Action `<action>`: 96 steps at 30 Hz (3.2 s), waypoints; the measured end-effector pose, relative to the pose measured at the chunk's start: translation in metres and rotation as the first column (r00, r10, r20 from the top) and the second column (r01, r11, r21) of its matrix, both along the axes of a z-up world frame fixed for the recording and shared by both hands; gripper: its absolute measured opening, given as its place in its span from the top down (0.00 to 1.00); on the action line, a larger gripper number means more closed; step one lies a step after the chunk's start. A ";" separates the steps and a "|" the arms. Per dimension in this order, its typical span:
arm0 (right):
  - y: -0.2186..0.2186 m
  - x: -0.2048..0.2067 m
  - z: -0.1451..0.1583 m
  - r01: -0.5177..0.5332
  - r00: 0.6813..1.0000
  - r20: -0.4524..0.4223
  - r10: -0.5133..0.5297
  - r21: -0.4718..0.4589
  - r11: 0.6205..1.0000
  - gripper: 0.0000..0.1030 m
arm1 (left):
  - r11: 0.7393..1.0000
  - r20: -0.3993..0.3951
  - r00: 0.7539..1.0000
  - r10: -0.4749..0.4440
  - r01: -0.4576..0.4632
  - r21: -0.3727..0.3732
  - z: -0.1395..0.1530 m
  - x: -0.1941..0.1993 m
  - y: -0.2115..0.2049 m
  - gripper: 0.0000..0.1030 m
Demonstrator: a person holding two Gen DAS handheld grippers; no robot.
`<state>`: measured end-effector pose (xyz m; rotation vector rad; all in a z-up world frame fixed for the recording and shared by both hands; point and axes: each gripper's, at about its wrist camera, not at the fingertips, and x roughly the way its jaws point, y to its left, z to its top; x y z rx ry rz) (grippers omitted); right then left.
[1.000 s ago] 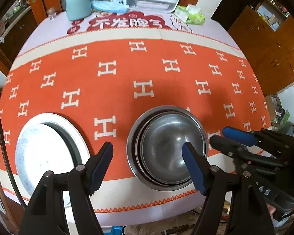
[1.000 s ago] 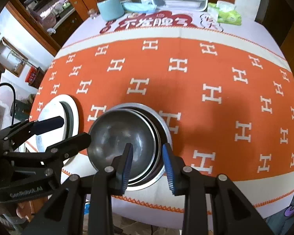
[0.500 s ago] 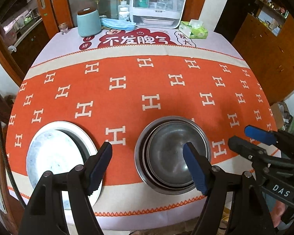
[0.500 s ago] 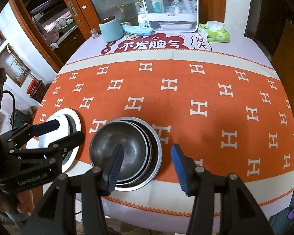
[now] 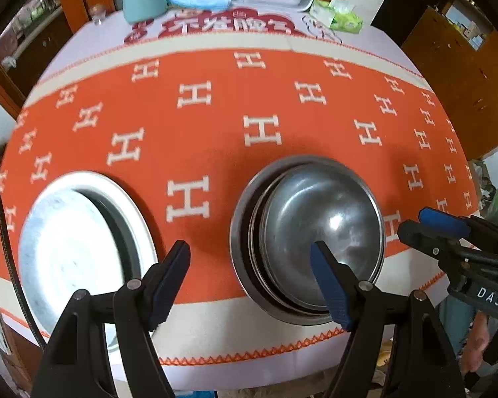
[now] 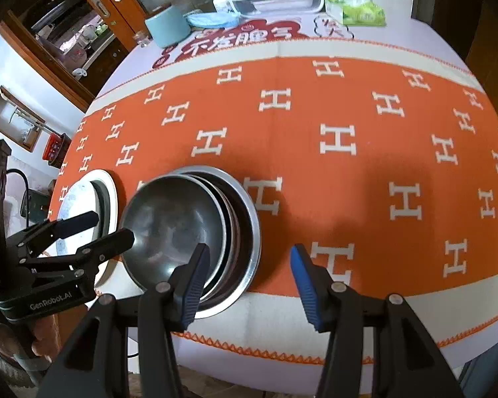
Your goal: Organize plates and bowls
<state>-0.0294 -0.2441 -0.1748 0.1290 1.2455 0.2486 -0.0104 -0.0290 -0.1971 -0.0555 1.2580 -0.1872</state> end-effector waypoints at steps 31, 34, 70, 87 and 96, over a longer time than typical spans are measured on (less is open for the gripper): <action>0.005 0.022 -0.039 -0.065 0.985 -0.152 0.083 0.121 0.991 0.63 | 0.960 -0.238 0.971 0.034 -0.098 -0.263 -0.059 0.022 0.016 0.66; 0.005 0.024 -0.039 -0.062 0.983 -0.164 0.081 0.122 0.991 0.64 | 0.959 -0.249 0.968 0.038 -0.106 -0.263 -0.060 0.023 0.015 0.66; 0.015 0.041 -0.011 -0.159 0.965 -0.188 0.181 0.127 0.979 0.68 | 0.979 -0.191 0.971 0.144 -0.167 -0.114 -0.014 0.012 0.012 0.66; 0.118 0.022 0.013 -0.156 0.975 -0.146 0.171 0.107 0.982 0.68 | 0.986 -0.131 0.985 0.115 -0.129 -0.105 0.010 -0.005 0.117 0.66; 0.207 0.014 -0.003 -0.161 0.970 -0.161 0.181 0.130 0.978 0.68 | 0.990 -0.145 0.983 0.113 -0.123 -0.065 -0.002 -0.011 0.203 0.66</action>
